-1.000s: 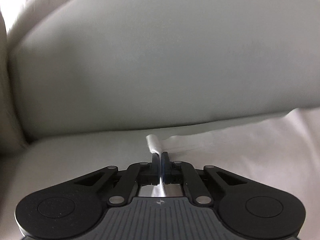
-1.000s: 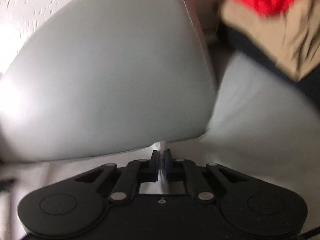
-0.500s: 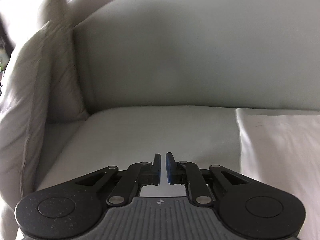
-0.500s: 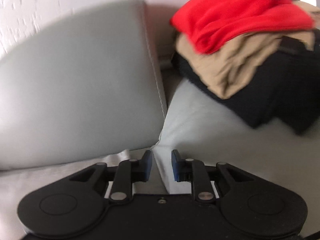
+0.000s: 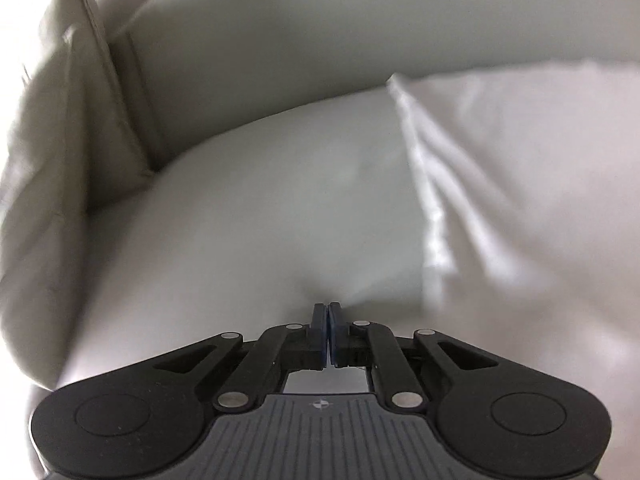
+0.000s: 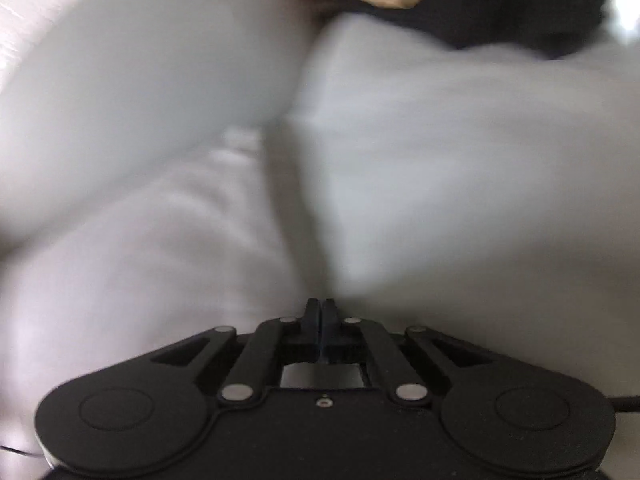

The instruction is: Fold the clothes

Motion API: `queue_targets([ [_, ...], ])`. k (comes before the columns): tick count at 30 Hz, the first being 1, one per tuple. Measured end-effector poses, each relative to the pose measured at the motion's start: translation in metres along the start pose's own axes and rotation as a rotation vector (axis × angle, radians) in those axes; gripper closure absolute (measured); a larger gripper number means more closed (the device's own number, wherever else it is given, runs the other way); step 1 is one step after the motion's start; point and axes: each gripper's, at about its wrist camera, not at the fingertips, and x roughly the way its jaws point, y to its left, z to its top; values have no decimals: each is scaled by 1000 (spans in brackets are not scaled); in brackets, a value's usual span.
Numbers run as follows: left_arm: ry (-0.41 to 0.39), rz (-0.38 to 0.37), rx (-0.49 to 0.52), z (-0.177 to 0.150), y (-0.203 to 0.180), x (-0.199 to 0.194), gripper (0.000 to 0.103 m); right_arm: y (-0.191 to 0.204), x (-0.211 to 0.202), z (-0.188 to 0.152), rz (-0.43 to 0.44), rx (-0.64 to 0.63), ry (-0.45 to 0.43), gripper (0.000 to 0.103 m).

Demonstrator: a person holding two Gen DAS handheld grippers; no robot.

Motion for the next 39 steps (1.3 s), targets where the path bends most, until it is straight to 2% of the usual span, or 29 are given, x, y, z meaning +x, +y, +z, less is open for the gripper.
queue_targets([
  [1,5,-2,1,-1,5,-5,96,-4,-3,-1,17,8,7,103],
  [3,-1,-41,-63,1,16,-27,96,-10,-15,-2,40,47,15,102],
  [5,-65,-72,-108,-2,24,-53,96,-3,-43,-9,78,12,-30,100],
  [7,-130,-107,-104,-13,19,-82,95,5,-70,-15,116,-23,-73,99],
  [8,-141,-143,-97,-16,15,-95,95,8,-79,-20,139,-54,-66,98],
  [10,-111,-213,-67,-17,-2,-107,92,23,-79,-31,174,-113,17,97],
  [12,-40,-260,-28,-21,-19,-108,89,43,-71,-45,204,-160,124,97],
  [13,22,-269,-2,-22,-29,-102,89,43,-62,-50,186,-167,176,99],
  [15,141,-260,8,-25,-31,-79,89,29,-60,-56,117,-169,178,103],
  [17,136,-215,21,-26,-26,-83,88,9,-67,-58,20,-164,159,103],
  [18,138,-171,5,-23,-18,-87,91,5,-74,-58,-29,-195,150,99],
  [19,118,-156,-18,-23,-10,-96,92,0,-84,-60,-51,-227,135,99],
  [20,82,-172,-38,-23,-1,-110,91,-4,-98,-63,-46,-243,114,99],
  [24,-51,-198,-27,-33,14,-178,88,-7,-164,-81,-17,-318,27,99],
  [25,-82,-207,-21,-36,17,-196,87,-3,-179,-85,-7,-335,11,99],
  [26,-104,-225,-21,-37,22,-209,87,24,-181,-89,14,-345,0,99],
  [27,-126,-246,-23,-41,27,-226,85,22,-208,-78,41,-352,-10,99],
  [28,-144,-264,-29,-47,29,-242,84,42,-216,-69,72,-360,-21,98],
  [29,-154,-273,-26,-52,27,-255,83,55,-210,-41,101,-372,-34,98],
  [32,-180,-289,-6,-75,22,-293,77,67,-264,-40,137,-419,-82,86],
  [34,-192,-292,27,-89,18,-314,74,63,-280,-36,160,-441,-95,81],
  [36,-186,-308,39,-94,3,-322,73,60,-295,-51,184,-448,-79,77],
  [39,-155,-349,39,-119,-15,-326,71,57,-308,-76,218,-448,-43,69],
])
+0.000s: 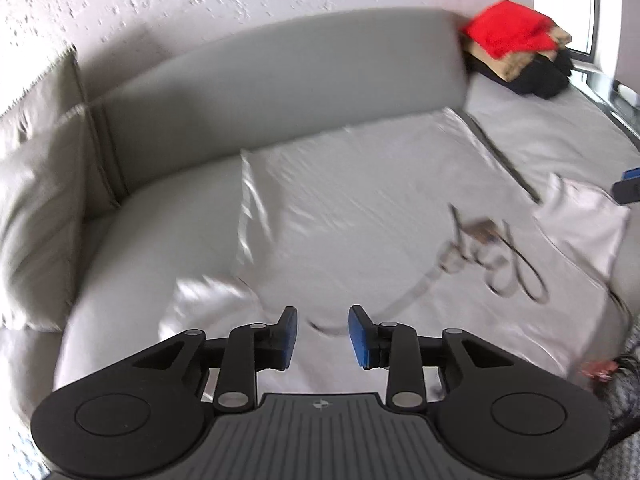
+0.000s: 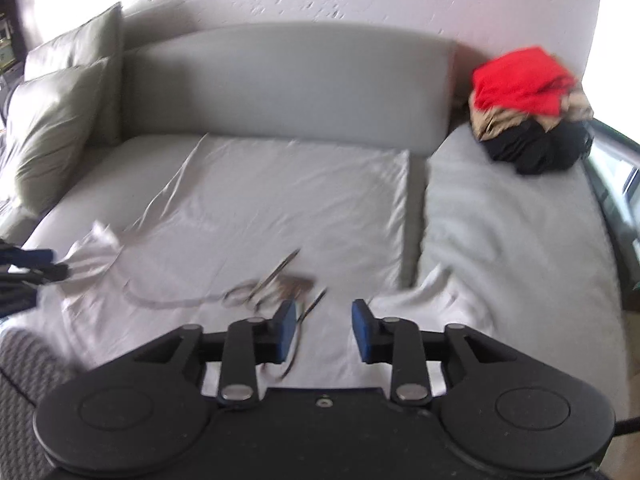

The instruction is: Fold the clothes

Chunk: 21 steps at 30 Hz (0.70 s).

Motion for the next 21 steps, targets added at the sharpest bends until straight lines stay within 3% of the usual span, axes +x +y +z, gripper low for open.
queue_targets([
  [2,27,-18,-2,-14,-13,5,71,5,3,-16,25,4,21,65],
  [6,91,-1,-52,-34,-31,17,70,12,5,-47,51,30,53,45],
  [10,112,43,-50,-49,-49,21,66,15,8,-72,48,87,46,39],
  [12,119,67,-46,-54,-56,23,65,19,15,-80,53,127,40,38],
  [19,131,51,-101,-63,-54,21,58,20,11,-108,30,193,22,38],
  [20,128,50,-99,-63,-54,20,58,19,10,-109,28,194,13,41],
  [21,121,48,-96,-61,-53,20,57,17,8,-110,27,196,5,60],
])
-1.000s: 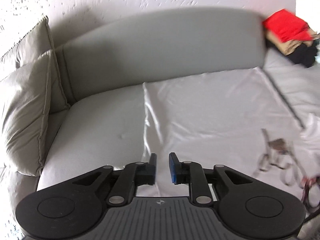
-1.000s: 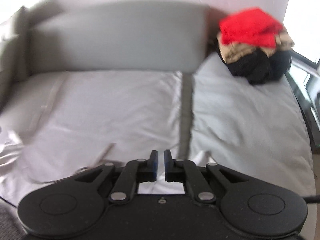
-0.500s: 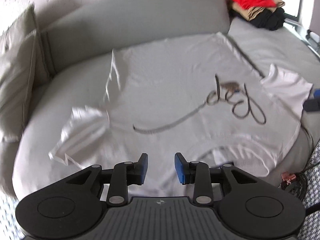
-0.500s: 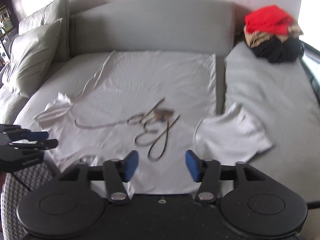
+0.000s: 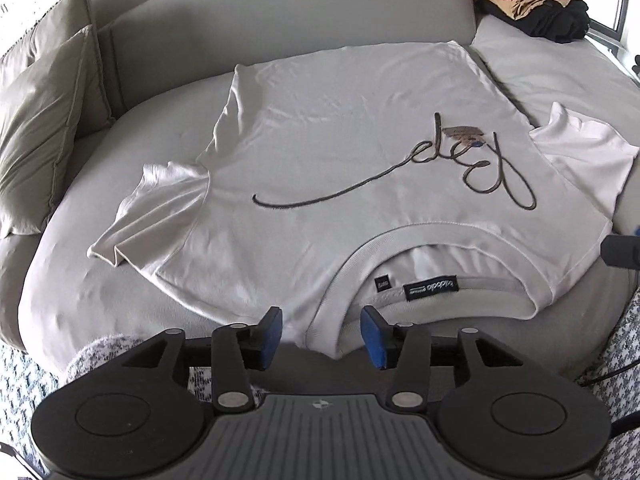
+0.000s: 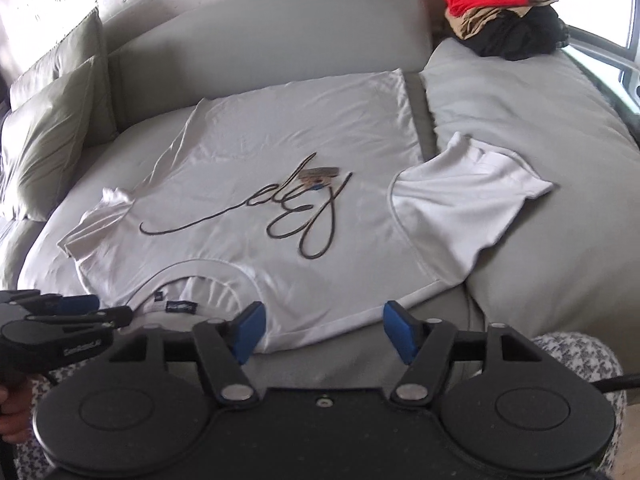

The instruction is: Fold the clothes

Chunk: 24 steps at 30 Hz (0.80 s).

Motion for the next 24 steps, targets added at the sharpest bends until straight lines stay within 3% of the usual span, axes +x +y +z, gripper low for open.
queue_targets([
  [1,-10,-5,1,2,-1,-1,56,-1,1,1,12,3,-3,87],
  [2,-20,-10,2,5,-2,-1,56,-2,2,1,28,13,4,93],
  [8,-24,-30,15,27,-11,21,56,13,23,7,73,-23,26,93],
  [12,28,-6,20,21,-19,43,56,21,49,8,79,-22,58,93],
  [14,4,1,40,16,-21,41,56,20,62,1,76,-18,103,92],
  [16,-13,2,48,12,-23,39,56,17,62,-6,88,-18,86,93],
  [24,11,-1,39,3,-23,26,54,8,41,-24,90,23,179,91],
])
